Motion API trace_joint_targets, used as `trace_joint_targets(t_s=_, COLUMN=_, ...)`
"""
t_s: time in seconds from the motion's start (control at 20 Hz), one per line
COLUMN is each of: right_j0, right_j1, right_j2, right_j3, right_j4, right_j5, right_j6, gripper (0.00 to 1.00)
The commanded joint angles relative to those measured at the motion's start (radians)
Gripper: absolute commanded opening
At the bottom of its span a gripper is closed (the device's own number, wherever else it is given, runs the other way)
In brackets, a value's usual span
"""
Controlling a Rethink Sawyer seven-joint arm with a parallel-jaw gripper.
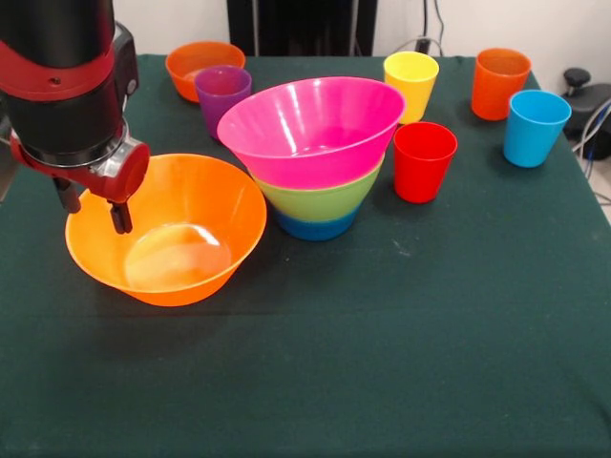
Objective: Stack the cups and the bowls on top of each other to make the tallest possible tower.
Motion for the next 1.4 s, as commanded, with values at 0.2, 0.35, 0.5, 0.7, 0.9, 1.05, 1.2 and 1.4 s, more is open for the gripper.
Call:
trace_joint_targets(t_s=0.2, right_j0=0.012, right_j1=0.055, right_j2=0.107, right_j3=0.11, right_j4=-0.039, right_j5=-0.099, right_j6=-0.142, gripper=1.0)
trace_joint_targets(t_s=0.35, right_j0=0.01, right_j1=0.055, right_j2=0.107, right_j3=0.116, right_j4=-0.038, right_j5=-0.111, right_j6=-0.145, gripper=1.0)
trace_joint_targets(t_s=0.5, right_j0=0.01, right_j1=0.033, right_j2=0.1, right_j3=0.13, right_j4=-0.034, right_j5=-0.086, right_j6=-0.15, gripper=1.0)
trace_joint_targets(t_s=0.7, right_j0=0.006, right_j1=-0.003, right_j2=0.096, right_j3=0.144, right_j4=-0.023, right_j5=-0.028, right_j6=-0.162, gripper=1.0)
trace_joint_targets(t_s=0.9, right_j0=0.006, right_j1=-0.038, right_j2=0.091, right_j3=0.16, right_j4=-0.014, right_j5=0.021, right_j6=-0.158, gripper=1.0)
trace_joint_targets(t_s=1.05, right_j0=0.01, right_j1=-0.053, right_j2=0.087, right_j3=0.154, right_j4=-0.011, right_j5=0.06, right_j6=-0.158, gripper=1.0)
trace_joint_targets(t_s=1.2, right_j0=0.011, right_j1=-0.054, right_j2=0.088, right_j3=0.153, right_j4=-0.014, right_j5=0.064, right_j6=-0.153, gripper=1.0)
trace_joint_targets(t_s=1.4, right_j0=0.011, right_j1=-0.051, right_j2=0.09, right_j3=0.152, right_j4=-0.02, right_j5=0.056, right_j6=-0.151, gripper=1.0)
